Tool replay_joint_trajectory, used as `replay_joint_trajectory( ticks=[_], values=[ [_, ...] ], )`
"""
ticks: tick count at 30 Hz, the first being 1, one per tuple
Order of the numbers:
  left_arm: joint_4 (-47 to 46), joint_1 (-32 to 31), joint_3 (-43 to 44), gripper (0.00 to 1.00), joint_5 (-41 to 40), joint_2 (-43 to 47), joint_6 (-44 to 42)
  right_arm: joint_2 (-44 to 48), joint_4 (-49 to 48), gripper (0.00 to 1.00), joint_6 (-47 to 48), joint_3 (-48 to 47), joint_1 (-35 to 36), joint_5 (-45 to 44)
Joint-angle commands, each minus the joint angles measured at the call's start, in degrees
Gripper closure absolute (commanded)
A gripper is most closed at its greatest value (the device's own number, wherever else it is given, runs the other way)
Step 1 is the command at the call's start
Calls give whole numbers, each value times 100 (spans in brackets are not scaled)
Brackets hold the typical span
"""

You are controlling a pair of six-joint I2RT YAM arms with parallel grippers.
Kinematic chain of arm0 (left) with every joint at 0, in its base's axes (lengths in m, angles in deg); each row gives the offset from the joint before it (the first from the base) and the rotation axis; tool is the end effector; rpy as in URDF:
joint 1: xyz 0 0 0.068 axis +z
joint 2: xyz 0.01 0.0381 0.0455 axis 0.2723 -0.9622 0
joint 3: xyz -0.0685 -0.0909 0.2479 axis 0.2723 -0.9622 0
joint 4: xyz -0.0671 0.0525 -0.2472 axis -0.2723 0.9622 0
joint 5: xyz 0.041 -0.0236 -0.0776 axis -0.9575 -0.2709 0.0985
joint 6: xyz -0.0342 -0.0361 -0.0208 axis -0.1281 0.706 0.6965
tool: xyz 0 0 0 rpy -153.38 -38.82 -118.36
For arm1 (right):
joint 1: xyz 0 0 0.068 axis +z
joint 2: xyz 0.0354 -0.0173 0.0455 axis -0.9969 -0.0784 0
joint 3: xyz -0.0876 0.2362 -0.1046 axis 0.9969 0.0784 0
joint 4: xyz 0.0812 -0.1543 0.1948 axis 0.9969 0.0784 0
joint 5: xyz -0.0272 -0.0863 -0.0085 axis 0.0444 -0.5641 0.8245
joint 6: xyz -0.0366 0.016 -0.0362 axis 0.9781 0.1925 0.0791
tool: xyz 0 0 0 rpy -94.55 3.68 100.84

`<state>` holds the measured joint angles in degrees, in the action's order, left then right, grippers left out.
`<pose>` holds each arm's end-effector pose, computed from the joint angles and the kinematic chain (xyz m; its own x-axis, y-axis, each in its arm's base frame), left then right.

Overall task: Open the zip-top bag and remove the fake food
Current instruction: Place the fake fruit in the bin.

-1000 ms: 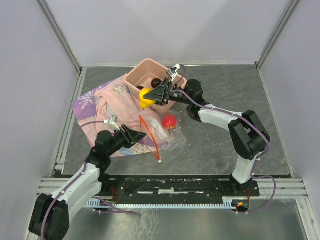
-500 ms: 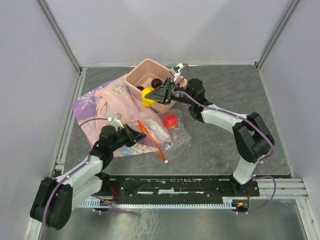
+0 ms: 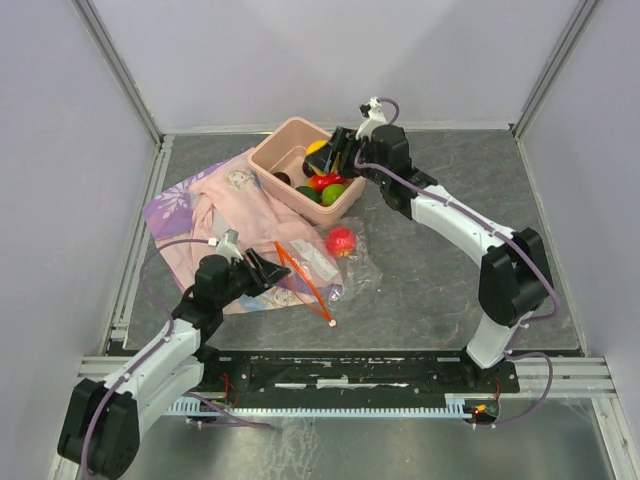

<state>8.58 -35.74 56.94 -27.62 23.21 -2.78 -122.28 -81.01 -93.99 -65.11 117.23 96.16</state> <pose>0.1583 -0.0691 0.1698 -0.6981 -0.5244 -0.4876 0.0822 0.6178 -0.7820 0.3510 0.2274 0.3252 -0.5939 0.3936 -0.7016 -0.4276 0.5843 0.6898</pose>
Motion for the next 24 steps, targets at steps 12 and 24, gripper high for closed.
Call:
replay_joint_trajectory(
  ticks=[12, 24],
  values=[
    [-595, 18, -314, 60, 1117, 1026, 396, 40, 1415, 1, 2424, -850, 12, -1724],
    [-1494, -49, -265, 74, 1506, -156, 577, 2386, 197, 6, 1960, 2610, 13, -347]
  ],
)
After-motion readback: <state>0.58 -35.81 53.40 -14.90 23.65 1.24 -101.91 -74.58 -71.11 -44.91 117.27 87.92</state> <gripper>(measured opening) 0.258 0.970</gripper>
